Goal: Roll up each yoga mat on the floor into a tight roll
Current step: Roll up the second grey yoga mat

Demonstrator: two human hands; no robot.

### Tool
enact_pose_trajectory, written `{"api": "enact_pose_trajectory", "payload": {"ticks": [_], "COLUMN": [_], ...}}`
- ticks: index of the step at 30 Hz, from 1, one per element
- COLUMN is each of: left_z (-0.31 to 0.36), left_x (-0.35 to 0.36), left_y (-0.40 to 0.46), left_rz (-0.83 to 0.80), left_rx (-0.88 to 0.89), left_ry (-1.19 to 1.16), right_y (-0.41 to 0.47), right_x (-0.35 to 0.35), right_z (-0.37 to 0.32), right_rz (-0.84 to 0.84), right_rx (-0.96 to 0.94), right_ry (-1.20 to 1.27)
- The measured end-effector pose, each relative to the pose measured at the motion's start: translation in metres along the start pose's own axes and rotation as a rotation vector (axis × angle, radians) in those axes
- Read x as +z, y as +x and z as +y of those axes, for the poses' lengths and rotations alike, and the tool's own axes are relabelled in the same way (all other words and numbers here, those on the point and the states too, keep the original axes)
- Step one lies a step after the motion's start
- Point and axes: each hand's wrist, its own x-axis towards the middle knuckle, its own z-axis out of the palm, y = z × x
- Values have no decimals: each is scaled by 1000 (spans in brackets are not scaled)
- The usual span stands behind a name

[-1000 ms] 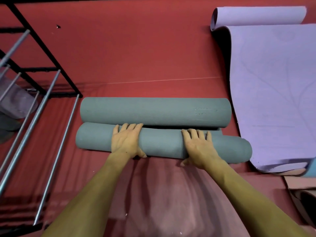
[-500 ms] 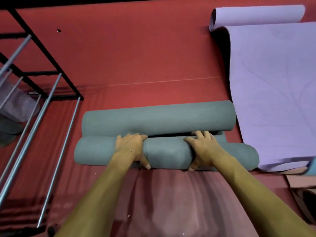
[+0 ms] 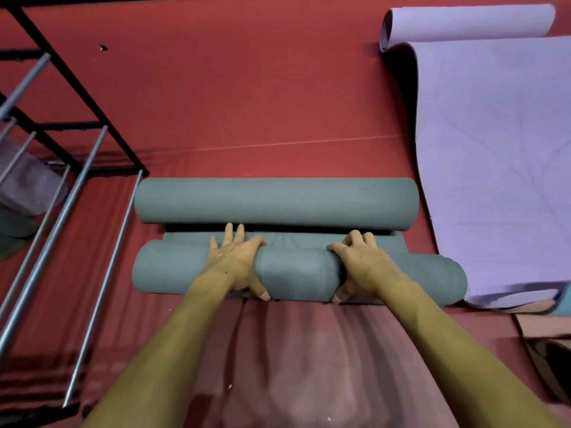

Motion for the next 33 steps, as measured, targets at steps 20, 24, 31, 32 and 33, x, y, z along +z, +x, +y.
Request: {"api": "enact_pose_trajectory", "payload": {"ticks": [20, 24, 31, 32, 33], "left_z": [5, 4, 12, 13, 13], "left_x": [10, 5, 3, 0, -4], "left_y": [3, 3, 5, 6, 6], "left_rz": [203, 231, 224, 236, 230], "left_rx": [17, 26, -38, -32, -19], "left_ry": [110, 83, 184, 174, 163], "right_y": [17, 21, 24, 22, 21], "right_x": [-2, 10, 5, 4, 1], "right_z": [9, 8, 21, 21, 21], "right_rz": [-68, 59, 71, 75, 61], "right_rx": [29, 12, 11, 3, -2], "right_ry": [-34, -18, 12, 7, -2]}}
